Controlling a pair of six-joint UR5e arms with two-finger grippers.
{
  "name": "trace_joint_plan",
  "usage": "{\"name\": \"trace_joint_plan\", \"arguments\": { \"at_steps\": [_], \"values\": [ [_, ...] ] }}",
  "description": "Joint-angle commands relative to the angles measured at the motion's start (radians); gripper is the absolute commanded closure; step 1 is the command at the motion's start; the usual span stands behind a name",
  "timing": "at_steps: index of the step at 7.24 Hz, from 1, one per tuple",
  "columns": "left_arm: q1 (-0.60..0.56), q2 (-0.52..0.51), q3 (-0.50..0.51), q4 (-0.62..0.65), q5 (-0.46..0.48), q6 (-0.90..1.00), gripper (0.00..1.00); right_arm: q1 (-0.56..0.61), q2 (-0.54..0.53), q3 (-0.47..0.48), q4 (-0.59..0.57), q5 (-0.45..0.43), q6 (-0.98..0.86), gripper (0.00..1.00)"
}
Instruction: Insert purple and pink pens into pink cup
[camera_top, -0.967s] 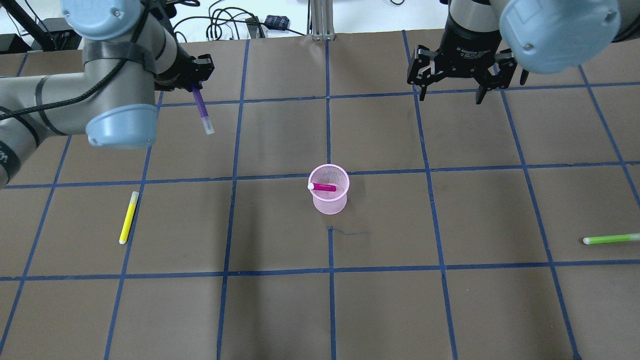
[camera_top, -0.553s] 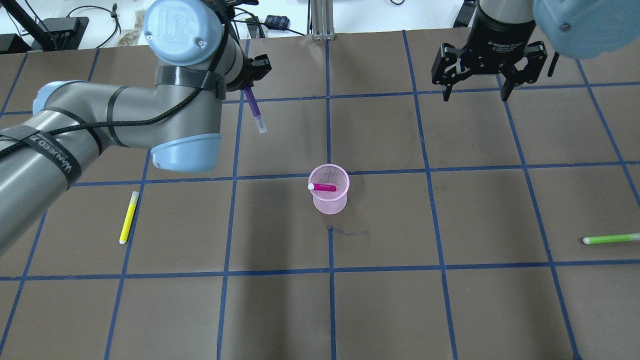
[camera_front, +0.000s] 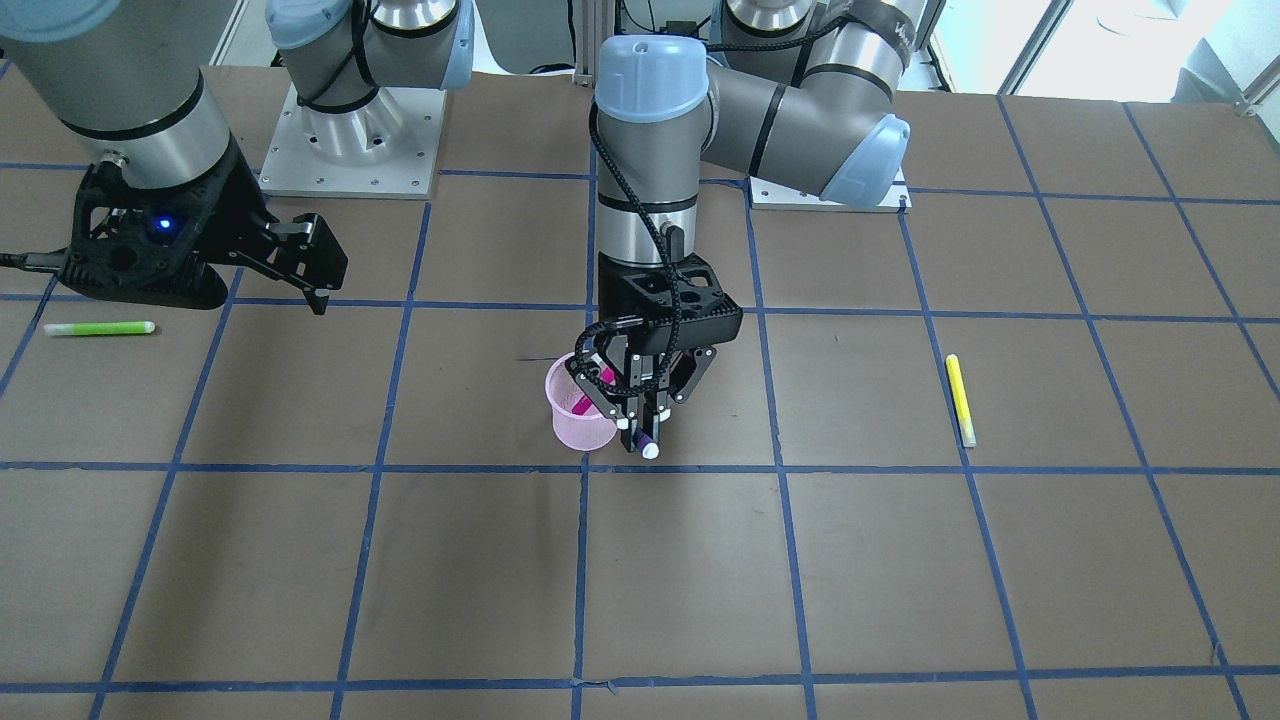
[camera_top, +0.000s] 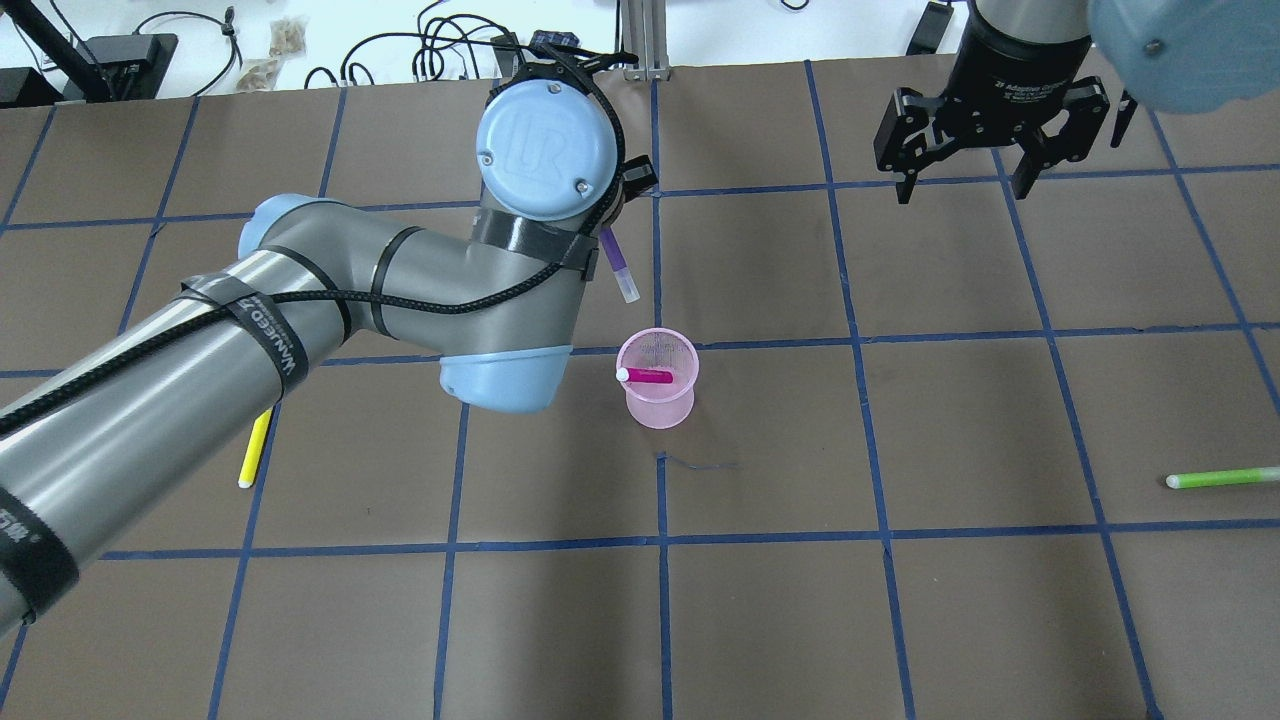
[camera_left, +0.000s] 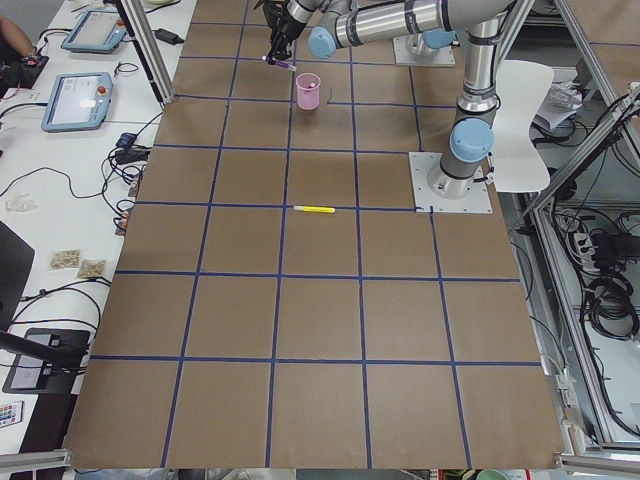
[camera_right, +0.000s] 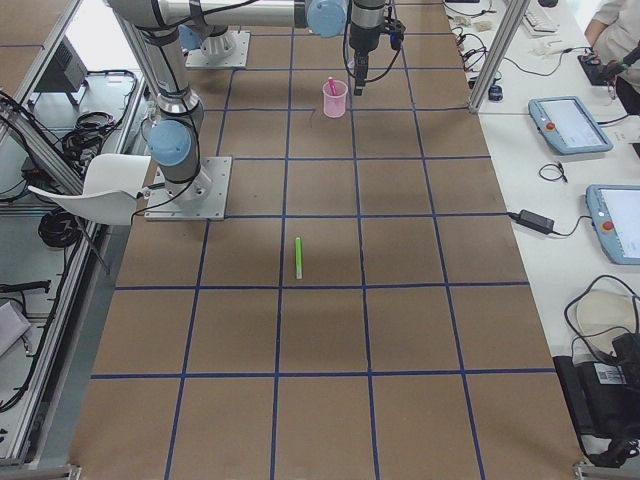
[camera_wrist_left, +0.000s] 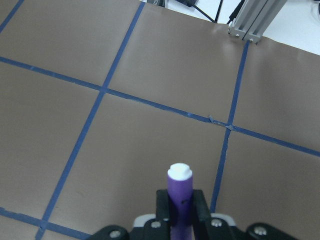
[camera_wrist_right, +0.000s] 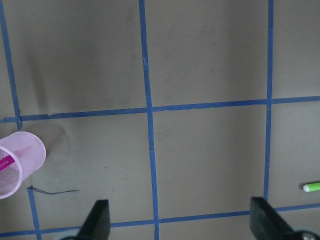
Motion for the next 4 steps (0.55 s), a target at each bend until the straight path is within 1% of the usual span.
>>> {"name": "trace_joint_plan", "arguments": {
  "at_steps": [1, 2, 3, 4],
  "values": [
    [-0.066, -0.031, -0.026, 0.025, 0.068, -0.067, 1.0, -0.002, -0.01, 0.002, 0.002, -0.004, -0.088, 0.0],
    [-0.079, -0.033, -0.052, 0.025, 0.091, -0.071, 1.0, -0.002, -0.016, 0.002, 0.002, -0.004, -0.12, 0.0],
    [-0.082, -0.033, -0.086, 0.027, 0.093, -0.073, 1.0, -0.003, -0.016, 0.002, 0.002, -0.004, -0.117, 0.0],
    [-0.095, -0.033, -0.11, 0.028, 0.095, -0.137, 1.0, -0.005, -0.016, 0.002, 0.002, -0.004, -0.116, 0.0]
  ]
}}
